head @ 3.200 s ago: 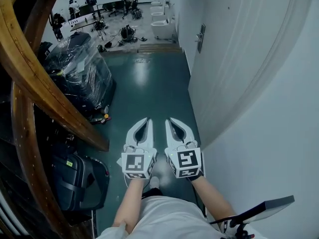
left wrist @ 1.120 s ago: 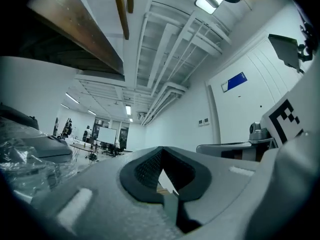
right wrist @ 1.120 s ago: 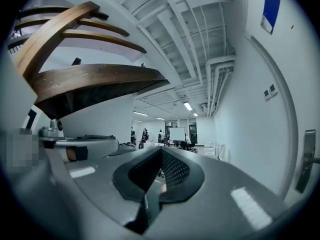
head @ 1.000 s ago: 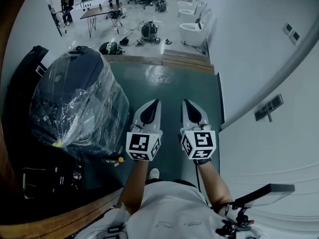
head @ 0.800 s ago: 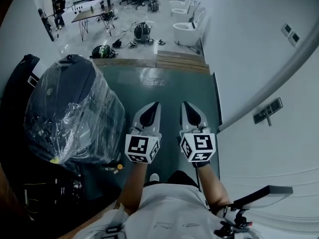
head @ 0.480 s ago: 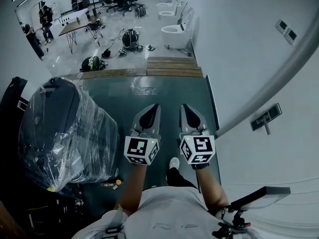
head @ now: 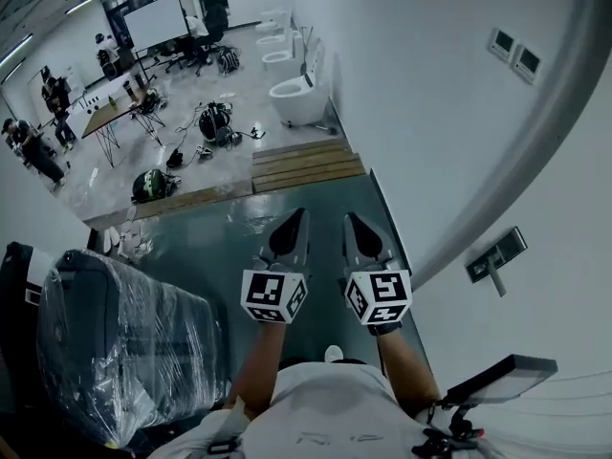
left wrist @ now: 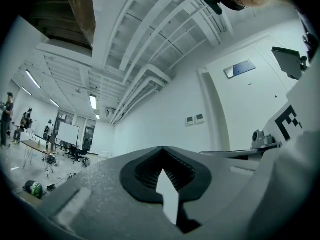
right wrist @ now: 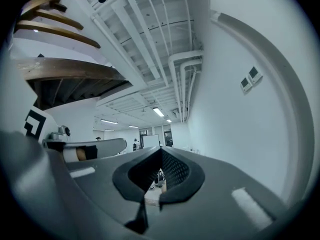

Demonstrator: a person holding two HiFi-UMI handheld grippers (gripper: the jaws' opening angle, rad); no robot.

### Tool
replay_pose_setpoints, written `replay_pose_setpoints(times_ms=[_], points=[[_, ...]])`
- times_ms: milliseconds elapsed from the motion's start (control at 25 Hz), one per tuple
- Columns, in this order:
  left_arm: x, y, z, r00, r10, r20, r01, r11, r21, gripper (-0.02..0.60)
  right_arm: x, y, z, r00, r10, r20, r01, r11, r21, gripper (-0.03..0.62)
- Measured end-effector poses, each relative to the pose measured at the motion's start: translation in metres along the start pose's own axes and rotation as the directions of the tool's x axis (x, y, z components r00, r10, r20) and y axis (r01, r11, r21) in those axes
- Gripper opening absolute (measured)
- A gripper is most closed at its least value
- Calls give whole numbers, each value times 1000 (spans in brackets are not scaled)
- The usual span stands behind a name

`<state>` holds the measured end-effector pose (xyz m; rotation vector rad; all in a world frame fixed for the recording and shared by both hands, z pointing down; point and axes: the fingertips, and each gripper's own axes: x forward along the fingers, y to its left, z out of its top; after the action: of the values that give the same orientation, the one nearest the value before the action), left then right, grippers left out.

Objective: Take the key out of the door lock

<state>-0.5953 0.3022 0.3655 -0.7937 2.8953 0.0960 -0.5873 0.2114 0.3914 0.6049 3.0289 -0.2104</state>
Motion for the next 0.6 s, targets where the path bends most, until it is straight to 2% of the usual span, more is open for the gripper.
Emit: replay_pose_setpoints(times_ms=[200, 360, 440, 480, 600], points=[[76, -28, -28, 990, -133, -46, 132, 991, -38, 2, 14, -71, -12, 992, -126, -23, 127, 991, 33, 2], [146, -65, -43, 960, -278, -41, 275, 959, -72, 2, 21, -138, -21, 965, -257, -51, 260, 964, 53, 2], [179, -90, -52, 925, -378, -31, 374, 923, -90, 2, 18, -170, -17, 937, -348, -38, 349, 937, 35, 2], [195, -105, -57, 900, -435, -25, 430, 897, -100, 2, 15, -186, -15, 917, -398, -27, 399, 917, 26, 2], [242, -151, -72, 803, -595, -18, 589, 798, -126, 2, 4, -237, -6, 836, -549, 7, 549, 836, 21, 2]])
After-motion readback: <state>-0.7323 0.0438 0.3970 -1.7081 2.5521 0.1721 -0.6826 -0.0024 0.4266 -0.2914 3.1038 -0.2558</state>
